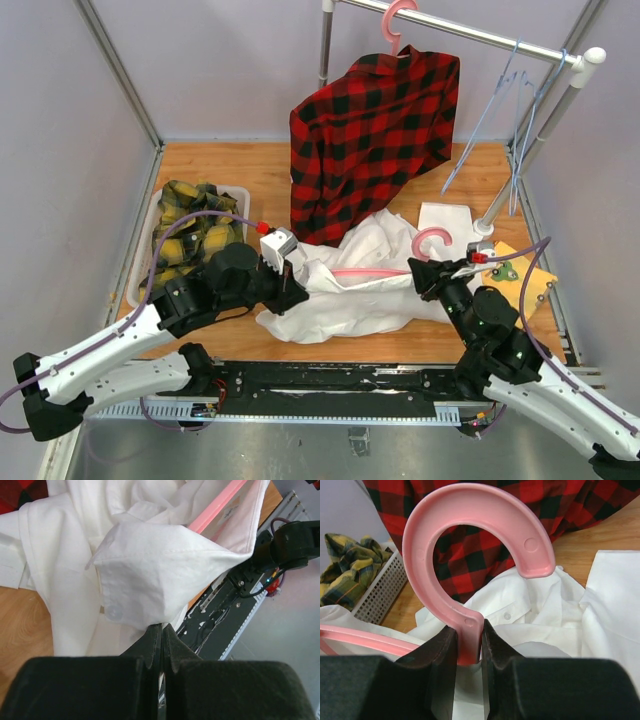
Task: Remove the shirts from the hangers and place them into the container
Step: Remove the shirt from the hanger.
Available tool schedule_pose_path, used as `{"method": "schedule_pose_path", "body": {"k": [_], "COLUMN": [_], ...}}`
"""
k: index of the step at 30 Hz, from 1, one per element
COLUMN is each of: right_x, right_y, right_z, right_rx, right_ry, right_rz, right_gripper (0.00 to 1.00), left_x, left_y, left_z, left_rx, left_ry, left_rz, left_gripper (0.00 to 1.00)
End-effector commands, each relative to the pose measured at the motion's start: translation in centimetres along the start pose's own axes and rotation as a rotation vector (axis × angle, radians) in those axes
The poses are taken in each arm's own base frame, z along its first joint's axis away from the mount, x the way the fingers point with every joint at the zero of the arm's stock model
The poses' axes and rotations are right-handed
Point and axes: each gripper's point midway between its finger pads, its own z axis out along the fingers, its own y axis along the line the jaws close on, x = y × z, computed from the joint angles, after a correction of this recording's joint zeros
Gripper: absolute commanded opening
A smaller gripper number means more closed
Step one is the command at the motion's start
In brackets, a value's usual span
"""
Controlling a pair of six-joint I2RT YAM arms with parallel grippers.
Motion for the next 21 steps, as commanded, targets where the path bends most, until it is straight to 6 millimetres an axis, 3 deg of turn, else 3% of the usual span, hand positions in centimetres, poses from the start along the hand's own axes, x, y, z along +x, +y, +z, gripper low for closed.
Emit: {"method": "schedule_pose_path", "body": {"k": [1,8,14,15,18,21], "right_x": [-2.5,-2.1,-2.3,-2.4,-2.5,-2.6], "right_y": [-3.0,-3.5,-3.6,-3.5,-3.1,-2.6], "right_z": [-0.3,-0.5,-0.6,-0.7,-0.6,-0.5], "right_rx": [0.171,0.205,0.198,0.197,0.174,0.153], "right_ry": [-0.123,-0.144,-0.151,-0.152,-0.139,-0.122], "right_rz": [0.105,0.216,0.211,0.204,0.174,0.145], "right_gripper": [0.01,0.01,0.01,0.01,0.01,0.01], "left_x": [1.1,1.8,2.0,2.0,1.9,0.4], "left_y": [1.3,1.9,1.8,1.5,0.4,0.0], "left_z": [-0.9,-0.6,-0.7,-0.6,-0.6,-1.1], "left_rx": [-0.073,-0.108,-0.093,-0.075,-0.021,-0.023], "left_ry": [0.044,0.071,0.072,0.072,0.088,0.037], "left_rz": [0.001,-0.028,-0.029,-0.023,-0.023,-0.023], "left_gripper": [0.01,0.01,0.01,0.10,0.50,0.60]}}
